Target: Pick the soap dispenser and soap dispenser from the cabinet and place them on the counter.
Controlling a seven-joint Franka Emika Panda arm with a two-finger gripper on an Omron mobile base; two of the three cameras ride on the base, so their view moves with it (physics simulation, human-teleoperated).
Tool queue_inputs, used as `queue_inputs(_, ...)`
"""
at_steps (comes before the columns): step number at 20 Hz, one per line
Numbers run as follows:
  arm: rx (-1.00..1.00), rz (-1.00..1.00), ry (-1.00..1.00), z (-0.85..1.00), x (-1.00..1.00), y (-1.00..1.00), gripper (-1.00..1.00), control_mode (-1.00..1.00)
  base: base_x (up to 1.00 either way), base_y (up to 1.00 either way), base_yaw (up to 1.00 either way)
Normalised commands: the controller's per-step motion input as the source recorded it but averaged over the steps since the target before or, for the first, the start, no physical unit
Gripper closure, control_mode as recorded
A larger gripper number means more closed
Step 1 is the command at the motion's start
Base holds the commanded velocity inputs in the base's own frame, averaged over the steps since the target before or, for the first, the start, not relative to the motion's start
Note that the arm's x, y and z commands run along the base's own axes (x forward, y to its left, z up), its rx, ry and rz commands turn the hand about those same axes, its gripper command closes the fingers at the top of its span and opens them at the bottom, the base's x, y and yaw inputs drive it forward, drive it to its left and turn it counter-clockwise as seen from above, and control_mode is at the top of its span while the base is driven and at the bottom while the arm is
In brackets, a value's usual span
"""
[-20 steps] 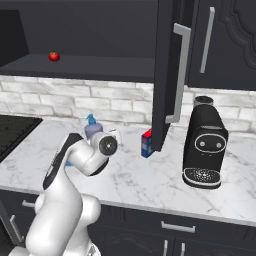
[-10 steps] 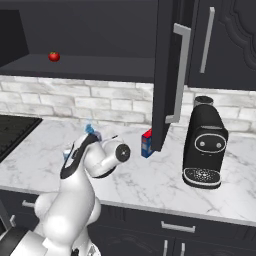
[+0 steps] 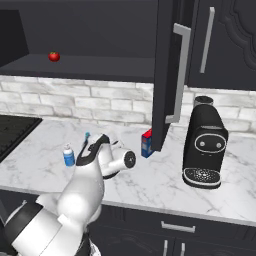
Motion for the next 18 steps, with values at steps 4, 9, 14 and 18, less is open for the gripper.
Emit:
queue_inputs(4,0.0,0.1,-0.03,-0.24,0.11,0.09,1.0,-1.0,0.0,0.0,0.0)
queue_inputs(9,0.0,0.09,-0.01,-0.2,0.16,0.09,1.0,-1.0,0.0,0.0,0.0)
queue_inputs(14,0.0,0.07,0.01,-0.18,0.21,0.11,1.0,-1.0,0.0,0.0,0.0)
queue_inputs(18,0.01,0.06,0.0,-0.18,0.17,0.12,1.0,-1.0,0.0,0.0,0.0)
